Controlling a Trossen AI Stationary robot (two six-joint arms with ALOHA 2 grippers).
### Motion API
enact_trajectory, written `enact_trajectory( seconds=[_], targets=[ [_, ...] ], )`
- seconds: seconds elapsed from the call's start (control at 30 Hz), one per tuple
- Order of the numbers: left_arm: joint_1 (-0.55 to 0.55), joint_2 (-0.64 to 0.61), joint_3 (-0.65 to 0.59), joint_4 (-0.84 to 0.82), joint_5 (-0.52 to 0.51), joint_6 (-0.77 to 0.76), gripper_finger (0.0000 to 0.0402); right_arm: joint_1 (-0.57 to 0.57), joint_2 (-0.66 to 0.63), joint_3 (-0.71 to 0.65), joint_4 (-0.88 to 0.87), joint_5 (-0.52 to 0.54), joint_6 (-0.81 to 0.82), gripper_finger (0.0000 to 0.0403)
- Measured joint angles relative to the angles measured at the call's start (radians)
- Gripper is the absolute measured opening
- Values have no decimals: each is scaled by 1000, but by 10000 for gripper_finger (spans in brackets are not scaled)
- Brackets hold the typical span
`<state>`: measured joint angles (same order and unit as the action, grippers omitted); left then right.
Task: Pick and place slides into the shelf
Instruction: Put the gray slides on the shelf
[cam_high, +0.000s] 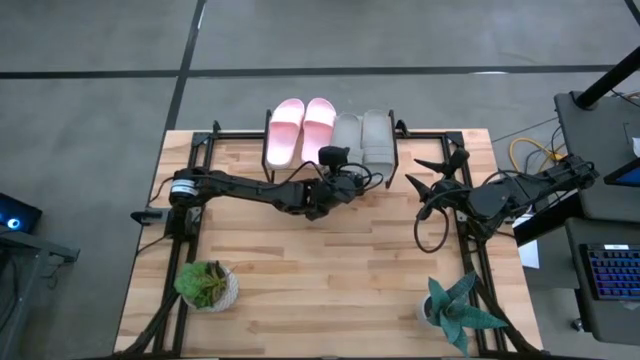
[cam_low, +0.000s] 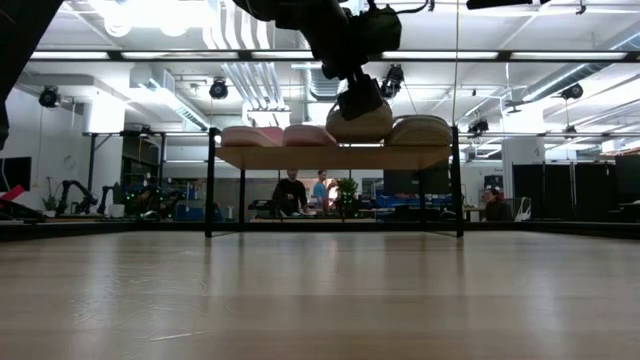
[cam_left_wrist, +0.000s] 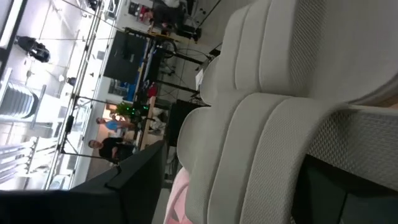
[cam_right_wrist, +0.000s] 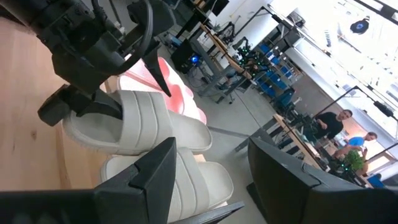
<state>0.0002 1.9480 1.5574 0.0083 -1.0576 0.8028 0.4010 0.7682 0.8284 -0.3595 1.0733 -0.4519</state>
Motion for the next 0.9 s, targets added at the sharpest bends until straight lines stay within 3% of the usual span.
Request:
enact_trajectory(
  seconds=[0.4,0.9],
  targets=[
    [0,0,7,-66,13,19,270,0,0,0,-3,-3,8,189],
    [3,0,15,-86,112,75,270,0,0,0,-3,-3,8,189]
  ],
)
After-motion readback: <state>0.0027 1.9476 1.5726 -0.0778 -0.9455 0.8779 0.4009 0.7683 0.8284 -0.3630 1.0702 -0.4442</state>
